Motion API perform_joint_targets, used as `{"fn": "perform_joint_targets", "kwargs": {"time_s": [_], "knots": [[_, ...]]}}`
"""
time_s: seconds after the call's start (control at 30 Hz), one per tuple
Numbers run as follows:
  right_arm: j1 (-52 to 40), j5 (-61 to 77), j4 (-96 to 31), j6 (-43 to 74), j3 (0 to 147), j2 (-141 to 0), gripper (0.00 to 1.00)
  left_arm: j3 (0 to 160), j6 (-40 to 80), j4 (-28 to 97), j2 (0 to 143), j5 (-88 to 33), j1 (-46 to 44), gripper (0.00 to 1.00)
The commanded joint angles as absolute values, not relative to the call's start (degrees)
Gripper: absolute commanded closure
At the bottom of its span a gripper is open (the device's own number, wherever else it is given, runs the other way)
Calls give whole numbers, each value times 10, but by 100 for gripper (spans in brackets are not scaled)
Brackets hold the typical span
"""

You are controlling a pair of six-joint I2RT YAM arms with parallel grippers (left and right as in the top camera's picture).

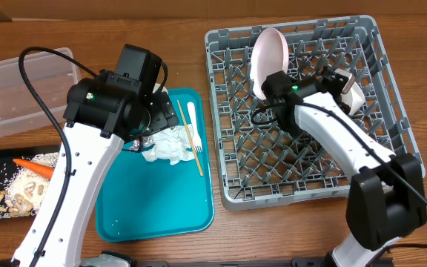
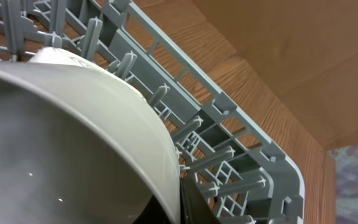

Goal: Sort waste into correct bins and load items into the dishwasher rack

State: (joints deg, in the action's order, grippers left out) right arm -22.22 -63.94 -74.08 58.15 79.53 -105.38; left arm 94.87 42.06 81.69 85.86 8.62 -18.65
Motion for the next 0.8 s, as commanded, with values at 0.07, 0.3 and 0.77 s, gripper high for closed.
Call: {"fn": "perform_joint_targets", "kwargs": {"time_s": [0.07, 0.3, 0.77], "knots": [[-252, -633, -738, 588, 788, -1077, 96, 949, 429, 818, 862, 90, -183, 0], [-270, -577, -751, 583, 793, -1077, 76, 949, 429, 811, 862, 89, -183, 0], [-270, -451, -932, 585, 1025, -1077, 53, 949, 429, 810, 862, 90, -183, 0]]}}
